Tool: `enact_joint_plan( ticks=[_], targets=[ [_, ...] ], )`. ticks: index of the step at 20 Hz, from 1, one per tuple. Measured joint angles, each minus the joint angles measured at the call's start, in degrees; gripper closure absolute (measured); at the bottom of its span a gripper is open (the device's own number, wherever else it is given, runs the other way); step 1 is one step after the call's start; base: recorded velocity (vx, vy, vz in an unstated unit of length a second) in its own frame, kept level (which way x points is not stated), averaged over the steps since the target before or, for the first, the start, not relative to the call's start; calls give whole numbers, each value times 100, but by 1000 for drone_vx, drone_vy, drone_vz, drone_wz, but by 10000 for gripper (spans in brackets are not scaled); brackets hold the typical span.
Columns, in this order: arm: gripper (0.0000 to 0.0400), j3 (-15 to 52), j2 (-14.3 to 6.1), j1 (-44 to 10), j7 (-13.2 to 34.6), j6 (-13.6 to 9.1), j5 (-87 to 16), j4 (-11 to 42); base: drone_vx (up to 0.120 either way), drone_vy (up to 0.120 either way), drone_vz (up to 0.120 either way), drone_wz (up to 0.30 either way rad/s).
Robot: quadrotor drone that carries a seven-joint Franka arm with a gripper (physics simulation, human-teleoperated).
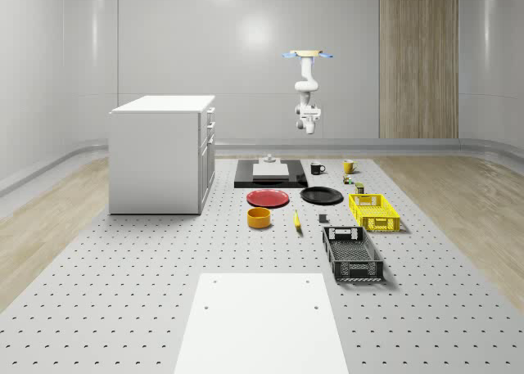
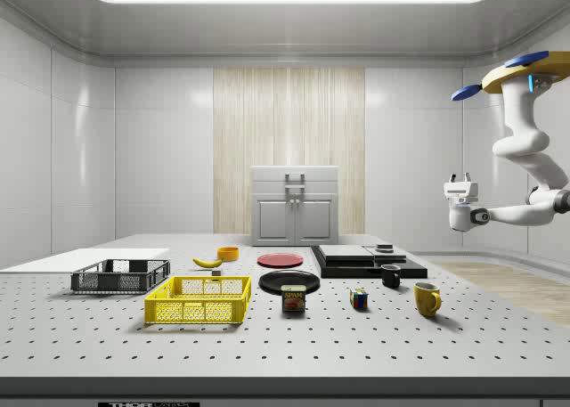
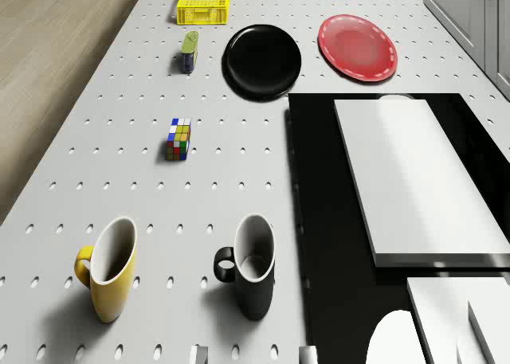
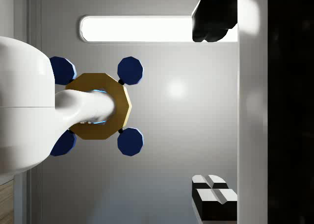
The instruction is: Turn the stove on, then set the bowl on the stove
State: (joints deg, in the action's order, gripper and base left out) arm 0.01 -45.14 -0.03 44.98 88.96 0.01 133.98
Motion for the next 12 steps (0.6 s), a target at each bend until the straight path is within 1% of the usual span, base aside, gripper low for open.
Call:
enact_joint_plan(
  ticks=[3, 6, 9, 12],
  targets=[
    [0, 4, 43, -9, -5, -305, 3, -362, 0, 0, 0, 0],
    [0, 8, 145, -16, -9, -561, 6, -733, 0, 0, 0, 0],
    [0, 12, 269, -21, -11, -773, 8, -1083, 0, -107, 0, 0],
    [0, 14, 370, -26, -13, -927, 10, -1351, 13, -120, 0, 0]
  ],
)
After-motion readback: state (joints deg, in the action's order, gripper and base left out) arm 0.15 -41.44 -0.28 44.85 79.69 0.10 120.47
